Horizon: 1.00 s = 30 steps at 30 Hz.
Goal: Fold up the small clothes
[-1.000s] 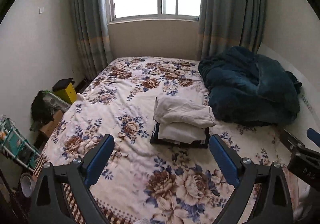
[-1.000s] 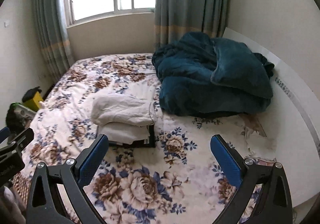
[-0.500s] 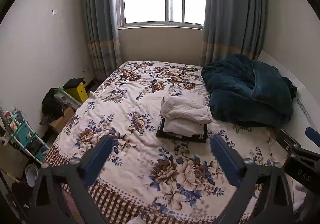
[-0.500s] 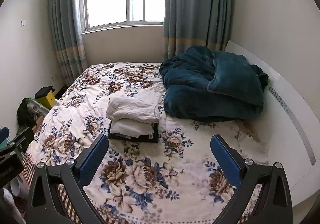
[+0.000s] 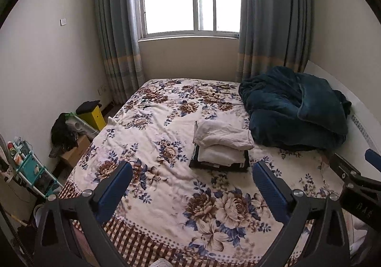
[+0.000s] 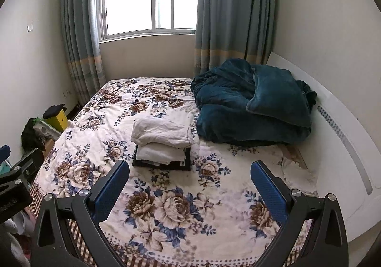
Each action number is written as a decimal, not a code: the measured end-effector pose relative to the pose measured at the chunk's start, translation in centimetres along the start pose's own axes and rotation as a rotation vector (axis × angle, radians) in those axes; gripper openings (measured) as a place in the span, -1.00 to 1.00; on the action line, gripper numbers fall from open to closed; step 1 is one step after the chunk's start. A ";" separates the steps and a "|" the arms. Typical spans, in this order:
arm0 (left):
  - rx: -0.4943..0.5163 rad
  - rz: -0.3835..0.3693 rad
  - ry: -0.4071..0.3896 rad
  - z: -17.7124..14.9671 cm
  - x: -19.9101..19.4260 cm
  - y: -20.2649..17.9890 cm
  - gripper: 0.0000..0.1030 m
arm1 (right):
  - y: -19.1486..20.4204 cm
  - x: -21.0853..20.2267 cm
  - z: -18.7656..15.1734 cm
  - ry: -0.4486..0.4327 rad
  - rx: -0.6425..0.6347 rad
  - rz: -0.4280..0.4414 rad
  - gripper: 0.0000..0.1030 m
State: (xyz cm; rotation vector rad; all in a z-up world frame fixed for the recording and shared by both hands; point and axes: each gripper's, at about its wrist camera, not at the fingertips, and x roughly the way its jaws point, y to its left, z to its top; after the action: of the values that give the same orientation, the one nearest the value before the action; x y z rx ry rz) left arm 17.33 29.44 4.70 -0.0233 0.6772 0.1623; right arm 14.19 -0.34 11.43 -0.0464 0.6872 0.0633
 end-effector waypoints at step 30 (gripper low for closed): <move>-0.002 0.001 -0.014 0.6 -1.2 0.3 1.00 | 0.9 -1.0 0.7 -0.003 0.012 0.023 1.00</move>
State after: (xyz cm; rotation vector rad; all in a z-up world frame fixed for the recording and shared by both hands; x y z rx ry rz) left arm 16.74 29.62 5.90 -0.0240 0.6630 0.1644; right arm 13.80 0.56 12.56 -0.0267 0.6848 0.0814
